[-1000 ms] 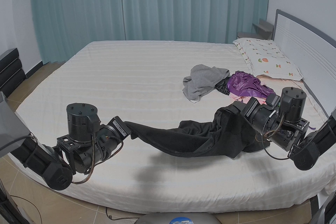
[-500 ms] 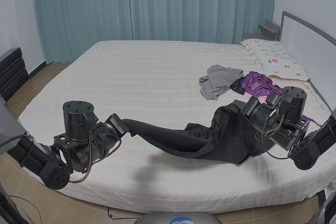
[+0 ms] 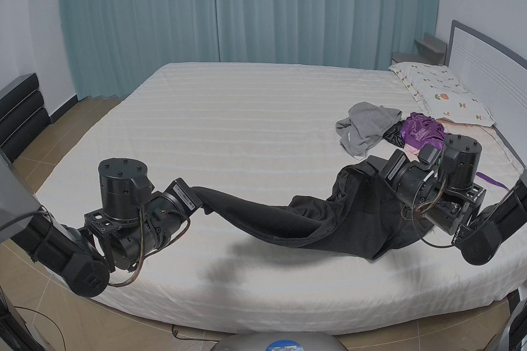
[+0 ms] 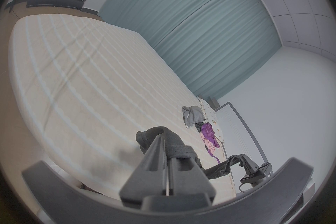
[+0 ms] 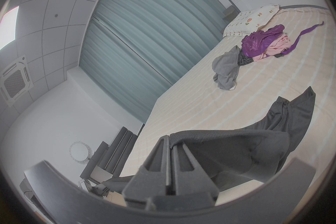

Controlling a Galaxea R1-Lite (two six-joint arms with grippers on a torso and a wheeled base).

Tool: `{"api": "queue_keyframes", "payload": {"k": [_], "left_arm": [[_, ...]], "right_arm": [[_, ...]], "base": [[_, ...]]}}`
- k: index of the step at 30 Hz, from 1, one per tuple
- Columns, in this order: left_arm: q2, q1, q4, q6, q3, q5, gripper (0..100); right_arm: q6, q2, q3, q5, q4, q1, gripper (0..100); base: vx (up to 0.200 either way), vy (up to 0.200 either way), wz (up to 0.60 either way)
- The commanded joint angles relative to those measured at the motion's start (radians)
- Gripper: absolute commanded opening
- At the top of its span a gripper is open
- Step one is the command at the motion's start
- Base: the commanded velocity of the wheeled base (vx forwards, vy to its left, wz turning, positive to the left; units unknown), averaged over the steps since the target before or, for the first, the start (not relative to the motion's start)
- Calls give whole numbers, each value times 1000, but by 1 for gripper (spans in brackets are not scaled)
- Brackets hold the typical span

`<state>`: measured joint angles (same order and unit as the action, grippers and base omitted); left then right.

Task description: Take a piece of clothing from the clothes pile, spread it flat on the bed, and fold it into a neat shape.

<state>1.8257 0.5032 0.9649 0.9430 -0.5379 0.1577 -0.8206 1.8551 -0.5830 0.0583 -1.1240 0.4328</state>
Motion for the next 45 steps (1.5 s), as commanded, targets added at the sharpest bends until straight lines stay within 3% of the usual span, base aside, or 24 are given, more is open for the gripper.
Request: {"api": "queue_keyframes", "payload": {"k": [1, 14, 26, 31, 41, 45], "left_arm": [[3, 0, 0, 0, 1, 0, 0], [-3, 0, 0, -1, 6, 0, 0], [-6, 15, -8, -6, 21, 13, 0], [-36, 31, -11, -6, 44, 14, 0], [-217, 81, -20, -10, 119, 19, 0], [-356, 89, -126, -81, 105, 36, 0]], "right_arm": [[0, 4, 0, 0, 0, 0, 0], [0, -4, 5, 2, -2, 1, 0], [1, -63, 152, 2, -94, -31, 0], [-6, -122, 199, 2, -97, -34, 0], [-3, -367, 296, 6, -80, -29, 0], [5, -568, 267, 11, 15, -34, 0]], "base": [[0, 200, 0], [0, 200, 0], [0, 0, 0], [-200, 0, 0], [-200, 0, 0], [-150, 0, 0]]}}
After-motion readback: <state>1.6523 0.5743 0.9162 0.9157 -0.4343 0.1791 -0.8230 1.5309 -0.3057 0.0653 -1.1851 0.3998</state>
